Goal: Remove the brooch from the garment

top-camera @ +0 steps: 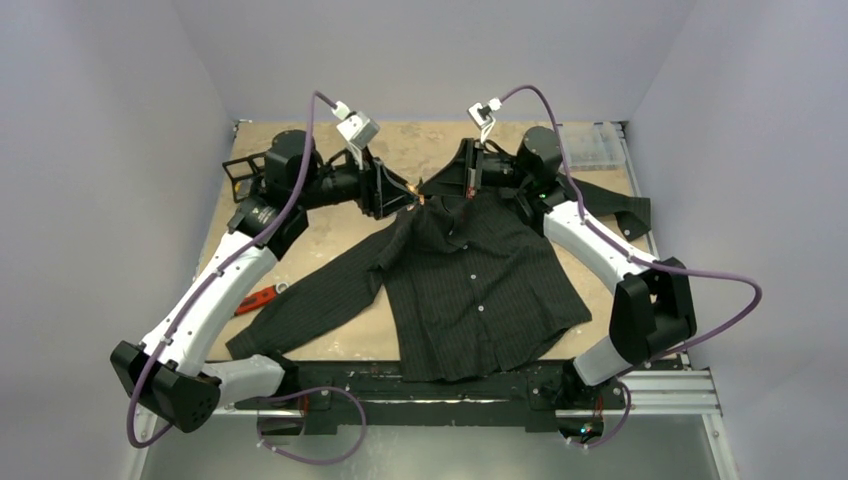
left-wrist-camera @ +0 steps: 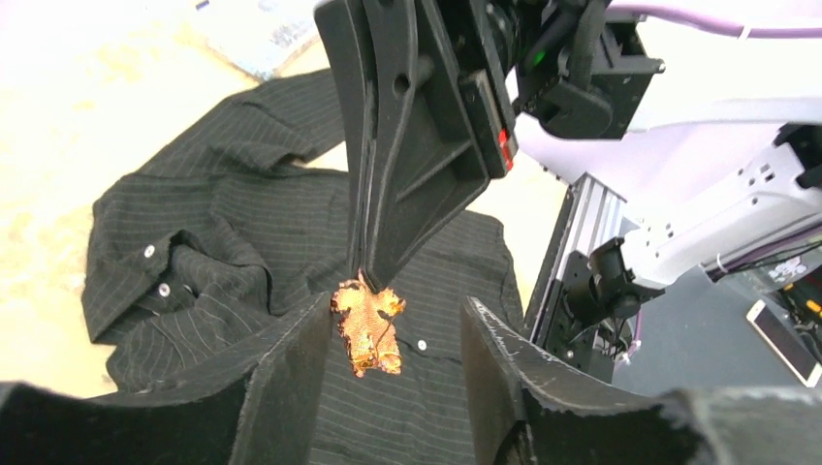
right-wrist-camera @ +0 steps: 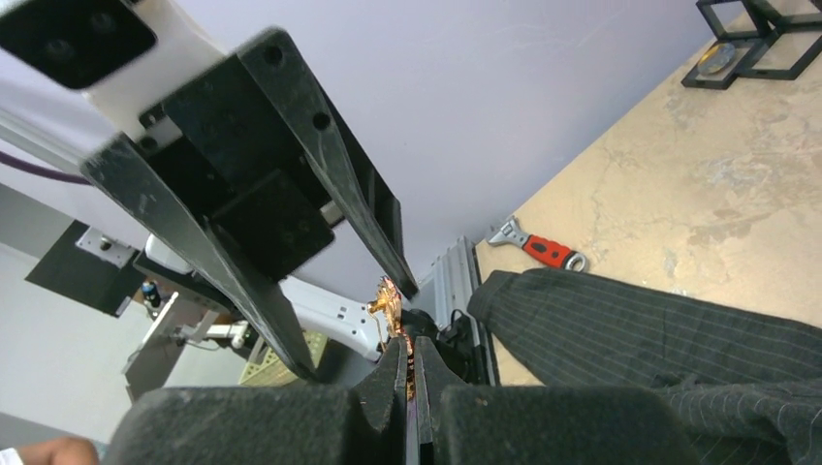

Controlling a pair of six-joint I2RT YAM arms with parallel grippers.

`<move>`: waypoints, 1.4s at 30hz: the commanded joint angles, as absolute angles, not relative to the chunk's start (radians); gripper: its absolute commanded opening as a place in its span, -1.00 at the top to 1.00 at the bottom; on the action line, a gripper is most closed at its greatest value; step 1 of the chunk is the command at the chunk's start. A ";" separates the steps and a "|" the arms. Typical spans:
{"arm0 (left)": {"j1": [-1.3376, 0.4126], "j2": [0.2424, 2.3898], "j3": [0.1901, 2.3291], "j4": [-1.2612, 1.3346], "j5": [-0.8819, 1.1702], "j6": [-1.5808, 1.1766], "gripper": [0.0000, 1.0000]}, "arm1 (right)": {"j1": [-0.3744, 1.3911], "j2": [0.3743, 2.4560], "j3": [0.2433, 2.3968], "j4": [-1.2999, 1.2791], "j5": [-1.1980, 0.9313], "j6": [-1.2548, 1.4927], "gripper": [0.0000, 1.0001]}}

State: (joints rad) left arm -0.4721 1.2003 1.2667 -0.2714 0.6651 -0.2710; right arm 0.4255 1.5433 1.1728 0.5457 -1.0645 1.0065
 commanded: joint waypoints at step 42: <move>-0.579 1.044 1.334 -0.302 0.528 0.617 0.12 | 0.604 1.121 1.137 0.212 -0.666 -0.752 1.00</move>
State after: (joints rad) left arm -0.5507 1.0115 1.3491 -0.3969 0.6304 0.4591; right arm 0.5892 1.1446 1.1107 0.2329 -0.6533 -0.7246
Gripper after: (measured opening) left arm 0.444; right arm 0.015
